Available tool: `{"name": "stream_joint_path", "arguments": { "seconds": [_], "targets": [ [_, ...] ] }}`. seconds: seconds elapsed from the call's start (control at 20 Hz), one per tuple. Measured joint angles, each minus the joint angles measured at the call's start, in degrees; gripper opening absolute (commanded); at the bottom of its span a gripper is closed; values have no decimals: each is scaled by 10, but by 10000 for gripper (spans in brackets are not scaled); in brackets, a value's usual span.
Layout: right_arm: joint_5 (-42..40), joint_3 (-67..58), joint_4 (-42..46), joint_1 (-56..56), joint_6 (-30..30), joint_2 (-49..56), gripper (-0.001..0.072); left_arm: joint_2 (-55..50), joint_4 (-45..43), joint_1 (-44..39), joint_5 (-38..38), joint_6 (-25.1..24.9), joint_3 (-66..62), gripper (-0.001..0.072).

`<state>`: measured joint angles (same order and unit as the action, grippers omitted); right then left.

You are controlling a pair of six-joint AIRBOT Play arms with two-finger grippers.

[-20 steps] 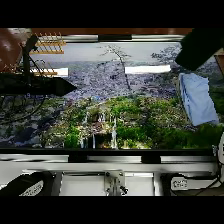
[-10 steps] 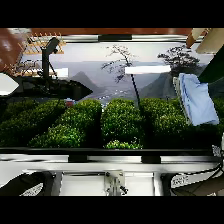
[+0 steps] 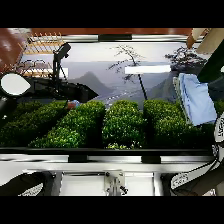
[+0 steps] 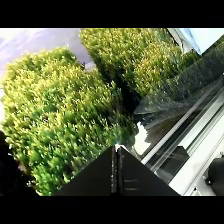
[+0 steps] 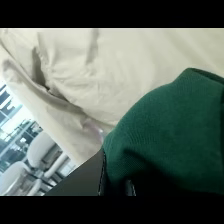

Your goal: Fold the shirts.

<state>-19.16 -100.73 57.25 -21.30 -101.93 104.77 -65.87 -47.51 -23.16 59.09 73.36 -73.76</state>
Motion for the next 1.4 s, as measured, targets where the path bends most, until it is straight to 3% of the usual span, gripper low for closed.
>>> {"name": "stream_joint_path", "arguments": {
  "seconds": [0.3, 0.45, 0.75, 1.05, 1.2, 1.4],
  "targets": [
    [5, -17, 3, 35, -36, 22, 73, -3, 0, 0, 0, 0, 0, 30],
    [88, -19, 27, 52, -34, 11, 73, -3, 0, 0, 1, 0, 0, 30],
    [232, -20, 123, 67, 11, -46, 73, -3, -1, 0, 16, -5, 0, 30],
    [381, -20, 182, 66, 120, -81, 73, -3, -4, 0, 22, -8, 0, 29],
    [329, -20, 195, 66, 140, -69, 73, -4, -11, 0, 24, -9, 0, 30],
    [115, -21, 161, 73, 143, -23, 73, -5, -40, 0, 26, -9, 0, 30]
  ]
}}
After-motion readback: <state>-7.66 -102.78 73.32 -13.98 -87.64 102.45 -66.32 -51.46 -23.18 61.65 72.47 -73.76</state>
